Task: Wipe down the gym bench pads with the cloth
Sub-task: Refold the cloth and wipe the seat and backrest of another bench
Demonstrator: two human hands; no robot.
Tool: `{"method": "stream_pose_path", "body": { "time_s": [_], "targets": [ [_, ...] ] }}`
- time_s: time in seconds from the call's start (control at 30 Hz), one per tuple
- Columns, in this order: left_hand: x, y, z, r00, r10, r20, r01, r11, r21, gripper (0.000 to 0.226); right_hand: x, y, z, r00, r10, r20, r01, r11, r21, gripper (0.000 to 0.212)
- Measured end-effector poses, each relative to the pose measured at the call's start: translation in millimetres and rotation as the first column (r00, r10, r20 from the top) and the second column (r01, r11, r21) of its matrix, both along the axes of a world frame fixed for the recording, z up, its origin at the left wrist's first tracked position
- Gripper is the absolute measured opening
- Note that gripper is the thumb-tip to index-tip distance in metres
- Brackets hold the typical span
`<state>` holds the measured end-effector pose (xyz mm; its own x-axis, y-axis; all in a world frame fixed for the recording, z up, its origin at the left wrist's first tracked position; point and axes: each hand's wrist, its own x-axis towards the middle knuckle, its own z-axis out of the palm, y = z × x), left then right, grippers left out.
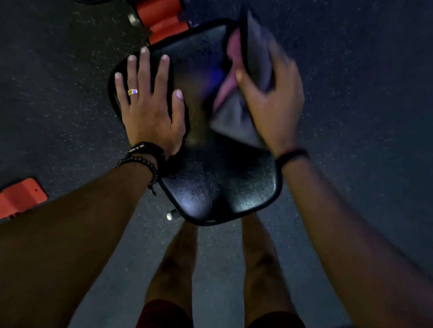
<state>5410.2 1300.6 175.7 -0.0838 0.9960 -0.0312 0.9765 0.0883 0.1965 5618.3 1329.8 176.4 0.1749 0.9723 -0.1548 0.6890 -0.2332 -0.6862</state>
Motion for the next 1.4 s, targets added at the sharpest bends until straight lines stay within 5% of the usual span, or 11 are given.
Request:
{"method": "stream_pose_path", "body": {
  "time_s": [0.17,0.43,0.73,0.8,0.87,0.97,1.03,1.1,1.2,1.3,1.4],
  "targets": [
    [1.0,-2.3,0.8,1.0,-0.001,0.008,0.001,1.0,-0.024,0.055,26.2,-154.1,22.3,0.999,-0.043,0.03,0.046,0.99,-0.133,0.07],
    [-1.5,0.8,-1.0,1.0,-0.003,0.015,0.004,1.0,-0.025,0.056,-17.9,49.6,3.7,0.995,0.028,0.097,-0.025,0.999,-0.03,0.067],
    [-1.8,4.7,-2.5,1.0,-0.015,-0.01,0.015,1.0,-0.021,0.058,38.2,-171.8,14.0,0.932,0.294,0.214,-0.297,0.955,-0.016,0.063],
    [-2.6,5.3,-2.4,1.0,-0.013,0.023,0.014,0.999,-0.03,0.058,35.5,-179.9,9.1,0.754,0.545,0.368,-0.588,0.809,0.005,0.069],
    [-4.3,4.6,0.3,0.991,-0.059,0.117,0.059,0.998,0.004,0.056,18.6,-177.1,10.9,0.43,0.782,0.452,-0.864,0.501,-0.045,0.08],
    [-24.7,-8.7,8.7,0.965,-0.037,0.261,-0.015,0.981,0.195,0.054,-47.1,-173.4,21.0,0.097,0.882,0.462,-0.986,0.15,-0.079,0.053],
    [-47.3,-28.6,15.4,0.922,0.154,0.356,-0.239,0.949,0.208,0.056,-104.1,-170.8,16.1,-0.023,0.836,0.548,-0.988,0.065,-0.142,0.042],
    [-71.8,-50.9,22.8,0.835,0.308,0.456,-0.403,0.907,0.126,0.057,-155.3,-161.2,12.0,0.042,0.825,0.563,-0.964,0.181,-0.194,0.045],
    [-102.0,-71.5,31.1,0.808,0.367,0.461,-0.426,0.904,0.028,0.06,-156.9,-157.4,13.8,0.252,0.835,0.489,-0.902,0.385,-0.193,0.045],
    [-109.5,-84.2,34.4,0.787,0.386,0.481,-0.416,0.908,-0.048,0.06,-78.9,-199.9,38.7,0.256,0.842,0.474,-0.891,0.396,-0.221,0.067],
    [-95.4,-89.8,30.9,0.719,0.428,0.548,-0.456,0.885,-0.092,0.059,-38.8,-197.8,48.6,0.261,0.85,0.458,-0.879,0.406,-0.251,0.067]
  ]
}}
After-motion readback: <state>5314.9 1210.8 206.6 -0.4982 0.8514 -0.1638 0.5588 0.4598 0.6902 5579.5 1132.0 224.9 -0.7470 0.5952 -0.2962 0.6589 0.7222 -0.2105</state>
